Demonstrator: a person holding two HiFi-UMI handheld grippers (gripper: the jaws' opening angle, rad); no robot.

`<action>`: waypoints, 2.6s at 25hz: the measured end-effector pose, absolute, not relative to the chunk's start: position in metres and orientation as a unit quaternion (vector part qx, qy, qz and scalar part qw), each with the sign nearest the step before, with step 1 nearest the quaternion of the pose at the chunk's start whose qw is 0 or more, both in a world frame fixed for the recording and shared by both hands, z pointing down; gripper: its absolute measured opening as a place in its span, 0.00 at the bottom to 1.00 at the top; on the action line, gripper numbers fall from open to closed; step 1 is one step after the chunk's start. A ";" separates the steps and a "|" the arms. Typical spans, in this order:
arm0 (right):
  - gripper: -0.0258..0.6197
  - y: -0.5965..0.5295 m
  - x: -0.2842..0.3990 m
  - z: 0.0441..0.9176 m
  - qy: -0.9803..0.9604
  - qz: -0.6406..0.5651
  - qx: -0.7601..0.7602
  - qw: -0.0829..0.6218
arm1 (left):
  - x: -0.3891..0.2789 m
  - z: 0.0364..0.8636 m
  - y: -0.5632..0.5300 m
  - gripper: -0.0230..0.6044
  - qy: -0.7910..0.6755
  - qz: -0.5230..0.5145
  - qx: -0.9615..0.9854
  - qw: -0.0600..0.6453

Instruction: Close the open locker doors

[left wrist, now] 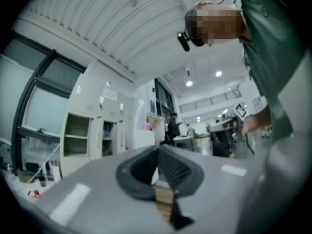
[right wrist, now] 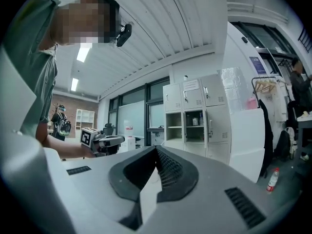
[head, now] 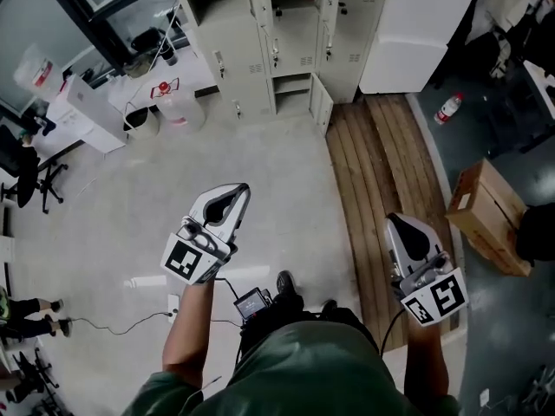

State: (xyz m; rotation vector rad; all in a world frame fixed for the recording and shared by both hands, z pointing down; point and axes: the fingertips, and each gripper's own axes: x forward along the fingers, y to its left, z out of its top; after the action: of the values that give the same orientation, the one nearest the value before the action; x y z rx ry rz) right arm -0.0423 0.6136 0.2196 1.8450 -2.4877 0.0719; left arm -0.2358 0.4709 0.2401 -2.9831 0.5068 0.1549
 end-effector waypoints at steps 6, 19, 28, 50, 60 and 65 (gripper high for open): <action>0.05 0.558 -0.036 0.227 -0.791 0.026 0.611 0.021 | -0.231 0.257 0.399 0.04 0.158 0.043 -0.985 0.057; 0.05 0.439 0.050 0.286 -0.801 0.062 0.595 0.028 | -0.162 0.301 0.294 0.04 0.183 0.006 -0.983 0.034; 0.05 0.348 0.116 0.310 -0.830 0.060 0.553 0.040 | -0.073 0.311 0.232 0.04 0.203 -0.003 -0.978 0.035; 0.05 0.138 0.173 0.463 -0.814 0.105 0.567 0.064 | -0.010 0.454 0.057 0.04 0.176 -0.042 -0.983 -0.026; 0.06 0.066 0.231 0.637 -0.804 0.141 0.569 0.096 | 0.028 0.558 0.007 0.04 0.183 -0.046 -0.982 -0.034; 0.14 0.036 0.255 0.743 -0.800 0.166 0.563 0.124 | 0.046 0.618 -0.019 0.04 0.197 -0.043 -0.979 -0.032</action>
State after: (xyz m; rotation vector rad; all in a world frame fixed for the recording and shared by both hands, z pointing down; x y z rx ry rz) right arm 0.2552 0.0364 0.7433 1.6422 -2.3326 0.4833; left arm 0.0459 -0.0189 0.6175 -3.1394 0.6308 -0.1366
